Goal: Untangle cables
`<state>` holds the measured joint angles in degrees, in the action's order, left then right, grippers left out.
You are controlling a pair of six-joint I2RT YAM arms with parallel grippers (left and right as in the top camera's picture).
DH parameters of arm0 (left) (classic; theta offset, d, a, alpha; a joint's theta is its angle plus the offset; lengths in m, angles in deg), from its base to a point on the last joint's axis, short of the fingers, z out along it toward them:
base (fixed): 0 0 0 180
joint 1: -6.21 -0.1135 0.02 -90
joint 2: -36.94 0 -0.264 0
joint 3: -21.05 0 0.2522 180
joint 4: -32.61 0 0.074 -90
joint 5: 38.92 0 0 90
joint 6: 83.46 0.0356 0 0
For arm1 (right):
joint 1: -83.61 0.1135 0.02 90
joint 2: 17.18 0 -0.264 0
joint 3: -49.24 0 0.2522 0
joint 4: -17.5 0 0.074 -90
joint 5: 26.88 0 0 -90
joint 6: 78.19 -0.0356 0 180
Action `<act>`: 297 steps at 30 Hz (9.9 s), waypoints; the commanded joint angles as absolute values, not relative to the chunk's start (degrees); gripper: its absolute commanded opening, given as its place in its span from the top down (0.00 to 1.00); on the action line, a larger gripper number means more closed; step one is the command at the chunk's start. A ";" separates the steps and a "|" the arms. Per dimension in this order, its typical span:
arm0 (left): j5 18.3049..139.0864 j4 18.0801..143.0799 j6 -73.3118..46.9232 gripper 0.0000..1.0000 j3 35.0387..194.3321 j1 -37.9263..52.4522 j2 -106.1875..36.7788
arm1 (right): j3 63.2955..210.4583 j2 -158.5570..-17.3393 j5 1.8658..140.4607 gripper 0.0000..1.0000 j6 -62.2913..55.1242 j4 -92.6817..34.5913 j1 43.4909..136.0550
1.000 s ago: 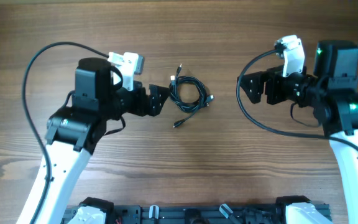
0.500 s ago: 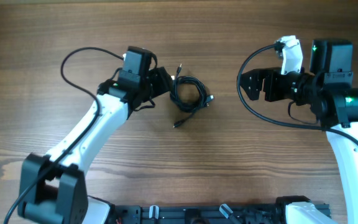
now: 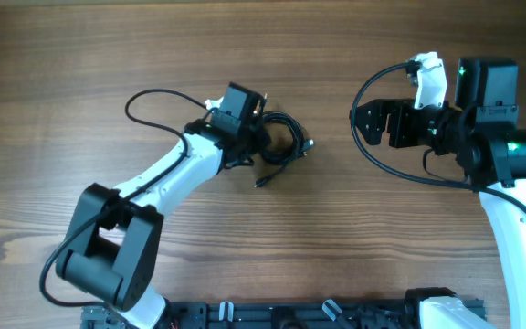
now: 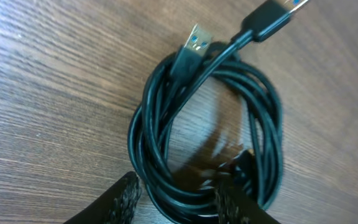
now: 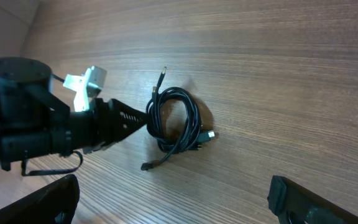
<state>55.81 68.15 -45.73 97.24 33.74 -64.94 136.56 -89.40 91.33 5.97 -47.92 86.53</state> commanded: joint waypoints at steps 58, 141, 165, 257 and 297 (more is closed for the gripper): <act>55.96 72.77 -7.92 0.96 100.39 26.16 -45.36 | 137.52 -98.58 98.93 0.14 5.16 -41.03 90.44; 68.53 81.49 -5.45 0.96 110.10 40.98 -53.38 | 137.57 -98.58 106.58 0.06 7.10 -41.47 77.06; 73.12 77.01 -15.63 0.96 110.10 38.18 -50.39 | 137.54 -106.49 105.58 0.37 -2.14 -33.51 93.26; 77.34 82.34 -27.63 0.96 110.03 24.67 -42.06 | 137.52 -111.96 107.50 0.32 -16.30 -29.67 99.79; 76.79 79.94 -34.21 0.96 110.03 24.67 -43.44 | 137.52 -123.02 99.26 0.96 -36.67 -13.08 106.33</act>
<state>76.84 79.61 -34.52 109.18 24.83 -43.85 137.39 -121.97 98.69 -43.67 -12.25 108.17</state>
